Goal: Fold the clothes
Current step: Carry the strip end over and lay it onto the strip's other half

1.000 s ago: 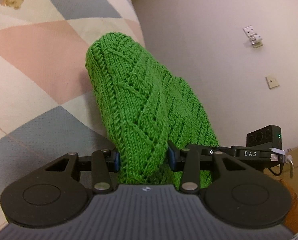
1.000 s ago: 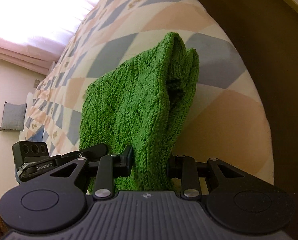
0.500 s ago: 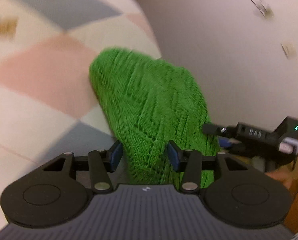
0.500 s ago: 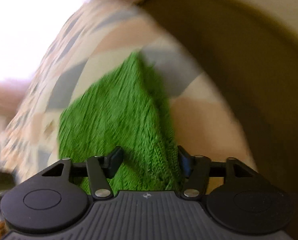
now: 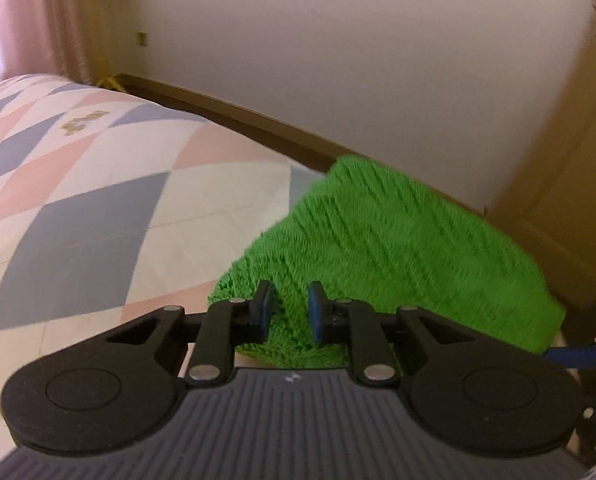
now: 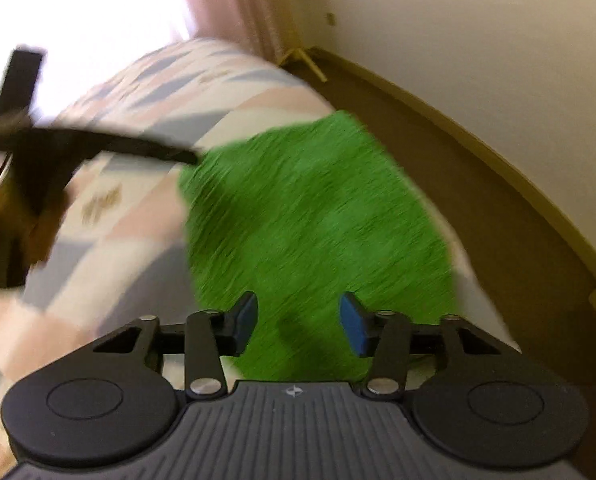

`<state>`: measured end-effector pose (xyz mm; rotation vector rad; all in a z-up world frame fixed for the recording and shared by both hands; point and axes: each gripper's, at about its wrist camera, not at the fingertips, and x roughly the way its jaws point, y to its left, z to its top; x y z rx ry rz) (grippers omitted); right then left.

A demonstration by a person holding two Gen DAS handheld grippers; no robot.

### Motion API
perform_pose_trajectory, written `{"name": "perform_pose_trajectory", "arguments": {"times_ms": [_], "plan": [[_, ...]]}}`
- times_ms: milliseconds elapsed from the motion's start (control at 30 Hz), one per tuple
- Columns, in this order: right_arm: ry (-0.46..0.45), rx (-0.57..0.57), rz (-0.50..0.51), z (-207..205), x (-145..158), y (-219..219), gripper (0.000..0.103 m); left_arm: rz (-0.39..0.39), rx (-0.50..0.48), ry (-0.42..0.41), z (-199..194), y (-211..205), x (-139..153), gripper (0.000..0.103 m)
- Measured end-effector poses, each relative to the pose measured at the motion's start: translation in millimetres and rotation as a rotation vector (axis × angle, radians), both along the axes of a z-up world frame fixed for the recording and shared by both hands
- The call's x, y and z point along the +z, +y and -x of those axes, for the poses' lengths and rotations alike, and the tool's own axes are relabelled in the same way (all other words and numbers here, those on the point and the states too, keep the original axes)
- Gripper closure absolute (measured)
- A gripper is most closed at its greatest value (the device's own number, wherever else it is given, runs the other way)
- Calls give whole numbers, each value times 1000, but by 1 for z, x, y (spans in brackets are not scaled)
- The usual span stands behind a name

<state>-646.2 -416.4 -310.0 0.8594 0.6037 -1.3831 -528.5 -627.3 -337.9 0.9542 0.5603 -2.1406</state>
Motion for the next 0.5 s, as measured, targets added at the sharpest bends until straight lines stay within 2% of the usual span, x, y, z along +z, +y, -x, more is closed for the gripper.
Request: {"name": "perform_pose_trajectory", "arguments": {"times_ms": [100,133,167,200,267,367,467,500], "plan": [[149,61,-4,-24,-26,4,57,1,-29,-15,-3,-4,-22,86],[179,71,-11,-21,-39,5,58,2,-34,-13,-5,-5,-27,85],[186,77,-18,-21,-48,2,59,3,-38,-11,-8,-6,-33,85],[139,146,-7,-20,-55,2,61,4,-43,-10,-10,-7,-39,85],[195,178,12,-21,-61,4,61,6,-43,-3,-14,-5,-39,85],[217,177,9,-12,-62,6,61,30,-64,-20,-12,-1,-24,85],[210,141,-7,-4,-46,4,60,55,-85,-38,-10,4,-8,85],[197,115,-2,-1,-38,3,60,56,-85,-18,-12,4,-3,85]]}}
